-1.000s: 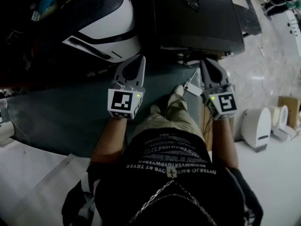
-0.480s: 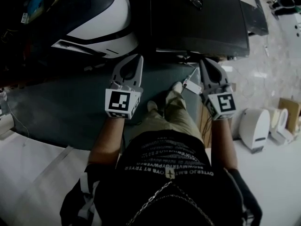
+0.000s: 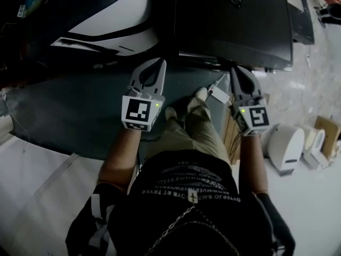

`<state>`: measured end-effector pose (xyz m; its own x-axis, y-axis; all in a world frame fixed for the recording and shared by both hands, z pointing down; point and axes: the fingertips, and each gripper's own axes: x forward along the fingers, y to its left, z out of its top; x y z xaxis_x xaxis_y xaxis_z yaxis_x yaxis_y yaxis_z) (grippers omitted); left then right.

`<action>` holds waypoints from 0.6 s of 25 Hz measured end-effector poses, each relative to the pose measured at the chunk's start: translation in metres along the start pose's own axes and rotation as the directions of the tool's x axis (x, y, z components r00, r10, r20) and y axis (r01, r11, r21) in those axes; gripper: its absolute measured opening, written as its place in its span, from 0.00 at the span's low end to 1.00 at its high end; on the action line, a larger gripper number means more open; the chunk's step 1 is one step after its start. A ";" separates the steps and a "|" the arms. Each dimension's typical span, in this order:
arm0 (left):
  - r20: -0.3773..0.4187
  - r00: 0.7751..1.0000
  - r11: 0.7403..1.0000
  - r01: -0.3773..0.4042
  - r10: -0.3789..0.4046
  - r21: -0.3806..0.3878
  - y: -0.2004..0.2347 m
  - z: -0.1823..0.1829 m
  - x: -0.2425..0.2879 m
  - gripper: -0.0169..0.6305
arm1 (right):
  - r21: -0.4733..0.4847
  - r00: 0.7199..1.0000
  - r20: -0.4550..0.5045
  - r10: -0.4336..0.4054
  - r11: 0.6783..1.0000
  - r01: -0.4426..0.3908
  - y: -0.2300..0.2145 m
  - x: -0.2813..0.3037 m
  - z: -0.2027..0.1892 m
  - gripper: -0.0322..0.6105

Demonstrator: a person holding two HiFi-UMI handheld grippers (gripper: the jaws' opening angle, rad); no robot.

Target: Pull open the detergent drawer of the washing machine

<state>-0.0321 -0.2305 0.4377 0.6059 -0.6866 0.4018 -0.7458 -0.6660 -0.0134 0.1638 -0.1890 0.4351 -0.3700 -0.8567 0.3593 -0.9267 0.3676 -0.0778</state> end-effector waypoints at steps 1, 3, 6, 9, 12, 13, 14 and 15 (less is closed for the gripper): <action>-0.007 1.000 1.000 0.001 -0.001 -0.001 0.001 -0.004 0.003 0.03 | 0.000 1.000 -0.009 0.000 1.000 0.000 -0.002 0.003 -0.005 0.05; -0.018 1.000 1.000 0.001 -0.001 -0.005 0.003 -0.011 0.010 0.03 | -0.002 1.000 -0.030 -0.004 1.000 0.004 -0.007 0.009 -0.014 0.05; -0.034 0.999 1.000 0.003 -0.003 -0.005 0.005 -0.021 0.021 0.03 | 0.003 0.999 -0.039 0.005 1.000 -0.005 -0.012 0.017 -0.026 0.05; -0.043 0.999 1.000 0.006 -0.006 0.002 0.006 -0.031 0.031 0.03 | 0.008 0.999 -0.046 0.001 1.000 -0.001 -0.020 0.023 -0.041 0.05; -0.052 0.999 1.000 0.017 -0.017 0.003 0.007 -0.040 0.041 0.03 | 0.024 0.996 -0.084 0.013 1.000 -0.011 -0.022 0.030 -0.056 0.05; -0.060 0.998 1.000 0.022 -0.022 0.002 0.008 -0.045 0.044 0.03 | 0.030 0.995 -0.102 0.021 0.999 -0.018 -0.021 0.032 -0.062 0.05; -0.069 0.997 1.000 0.026 -0.026 0.002 0.008 -0.049 0.047 0.03 | 0.033 0.992 -0.123 0.029 0.999 -0.025 -0.020 0.035 -0.068 0.05; -0.080 0.996 1.000 0.031 -0.031 0.001 0.007 -0.054 0.051 0.03 | 0.032 0.989 -0.144 0.029 0.999 -0.025 -0.021 0.038 -0.075 0.05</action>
<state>-0.0220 -0.2542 0.5077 0.6045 -0.6404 0.4738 -0.7265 -0.6871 -0.0019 0.1742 -0.2017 0.5201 -0.3838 -0.7848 0.4866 -0.9188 0.3770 -0.1167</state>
